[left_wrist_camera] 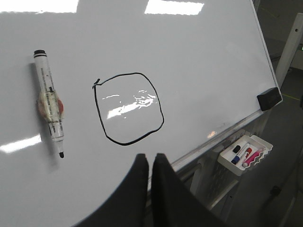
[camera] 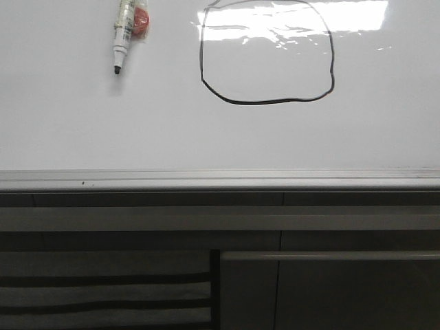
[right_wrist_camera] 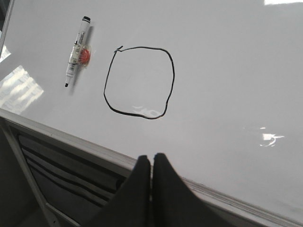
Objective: Write number 0 on whiteboard
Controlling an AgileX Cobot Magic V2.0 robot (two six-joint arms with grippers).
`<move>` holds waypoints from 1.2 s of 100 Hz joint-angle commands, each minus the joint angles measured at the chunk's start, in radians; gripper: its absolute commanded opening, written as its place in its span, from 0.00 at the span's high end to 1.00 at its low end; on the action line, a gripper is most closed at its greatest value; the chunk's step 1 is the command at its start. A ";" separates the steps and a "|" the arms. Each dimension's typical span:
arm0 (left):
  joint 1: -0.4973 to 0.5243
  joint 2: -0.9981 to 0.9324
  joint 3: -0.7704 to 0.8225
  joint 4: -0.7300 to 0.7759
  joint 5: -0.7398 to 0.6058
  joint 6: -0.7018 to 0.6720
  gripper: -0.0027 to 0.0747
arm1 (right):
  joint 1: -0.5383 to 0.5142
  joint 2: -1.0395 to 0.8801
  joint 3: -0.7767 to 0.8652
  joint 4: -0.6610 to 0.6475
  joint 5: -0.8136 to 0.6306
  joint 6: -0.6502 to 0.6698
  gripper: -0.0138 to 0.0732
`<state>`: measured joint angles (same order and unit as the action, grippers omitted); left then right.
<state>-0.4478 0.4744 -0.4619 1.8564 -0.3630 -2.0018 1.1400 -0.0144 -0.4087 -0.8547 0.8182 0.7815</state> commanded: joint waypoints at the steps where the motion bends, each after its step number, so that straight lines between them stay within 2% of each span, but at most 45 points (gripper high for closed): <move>1: 0.001 0.005 -0.027 -0.001 0.029 -0.001 0.99 | -0.002 -0.003 -0.020 -0.043 -0.047 -0.005 0.89; 46: 0.001 0.005 -0.027 -0.001 0.029 0.002 0.99 | -0.002 -0.003 -0.020 -0.043 -0.048 -0.005 0.89; 57: 0.001 0.005 -0.024 -0.001 0.097 0.168 0.99 | -0.002 -0.003 -0.020 -0.043 -0.048 -0.005 0.89; 72: 0.001 0.003 -0.024 -0.001 0.138 0.170 0.99 | -0.002 -0.003 -0.020 -0.043 -0.048 -0.005 0.89; 83: 0.002 0.006 -0.020 -0.001 0.222 0.235 0.99 | -0.002 -0.003 -0.020 -0.043 -0.048 -0.005 0.89; 97: 0.071 -0.032 0.012 -0.001 0.296 0.235 0.99 | -0.002 -0.003 -0.020 -0.043 -0.048 -0.005 0.89; 114: 0.170 -0.109 0.105 -0.001 0.277 0.235 0.99 | -0.002 -0.003 -0.020 -0.043 -0.048 -0.005 0.89; 120: 0.182 -0.154 0.136 -0.047 0.279 0.297 0.99 | -0.002 -0.003 -0.020 -0.043 -0.048 -0.005 0.89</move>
<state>-0.2863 0.3628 -0.3337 1.8506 -0.1093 -1.7571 1.1400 -0.0144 -0.4087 -0.8528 0.8203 0.7815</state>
